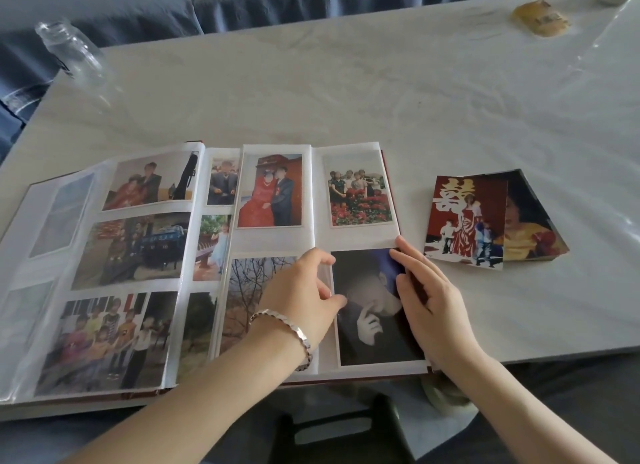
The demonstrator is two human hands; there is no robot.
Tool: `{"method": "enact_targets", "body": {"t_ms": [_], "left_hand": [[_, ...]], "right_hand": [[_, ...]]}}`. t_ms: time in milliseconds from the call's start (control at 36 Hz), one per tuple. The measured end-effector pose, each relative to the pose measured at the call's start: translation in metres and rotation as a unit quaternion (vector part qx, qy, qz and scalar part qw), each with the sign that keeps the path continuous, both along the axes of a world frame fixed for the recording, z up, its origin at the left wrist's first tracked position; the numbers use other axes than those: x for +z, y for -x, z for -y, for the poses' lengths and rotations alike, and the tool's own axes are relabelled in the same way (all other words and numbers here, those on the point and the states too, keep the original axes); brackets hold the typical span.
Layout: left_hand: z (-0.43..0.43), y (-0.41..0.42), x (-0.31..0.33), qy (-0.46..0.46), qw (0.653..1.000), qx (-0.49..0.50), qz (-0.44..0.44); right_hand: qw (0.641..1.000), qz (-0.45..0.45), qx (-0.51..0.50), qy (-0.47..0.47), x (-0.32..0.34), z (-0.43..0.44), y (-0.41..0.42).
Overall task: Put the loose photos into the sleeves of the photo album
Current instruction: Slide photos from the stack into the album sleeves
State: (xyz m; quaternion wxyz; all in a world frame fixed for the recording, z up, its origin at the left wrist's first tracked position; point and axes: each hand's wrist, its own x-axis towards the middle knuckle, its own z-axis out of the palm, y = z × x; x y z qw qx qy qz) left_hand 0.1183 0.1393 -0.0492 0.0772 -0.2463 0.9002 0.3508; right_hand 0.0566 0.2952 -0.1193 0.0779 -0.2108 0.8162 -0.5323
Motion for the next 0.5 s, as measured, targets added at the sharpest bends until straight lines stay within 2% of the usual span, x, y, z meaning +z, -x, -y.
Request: {"method": "enact_targets", "body": {"t_ms": [111, 194, 306, 389, 500], "left_hand": [[0.009, 0.001, 0.000, -0.103, 0.994, 0.035, -0.003], [0.017, -0.001, 0.002, -0.188, 0.979, 0.080, -0.024], [0.026, -0.004, 0.003, -0.259, 0.958, 0.115, -0.042], [0.029, -0.008, 0.003, -0.262, 0.959, 0.101, -0.041], [0.031, -0.011, 0.004, -0.193, 0.981, 0.030, -0.021]], "right_hand": [[1.000, 0.029, -0.001, 0.010, 0.007, -0.002, 0.003], [0.997, 0.069, -0.029, 0.027, 0.015, -0.006, 0.007], [0.994, 0.094, -0.059, 0.025, 0.033, -0.009, 0.014], [0.984, 0.151, -0.043, 0.087, 0.049, -0.007, 0.018], [0.973, 0.198, 0.000, 0.119, 0.058, 0.002, 0.022]]}}
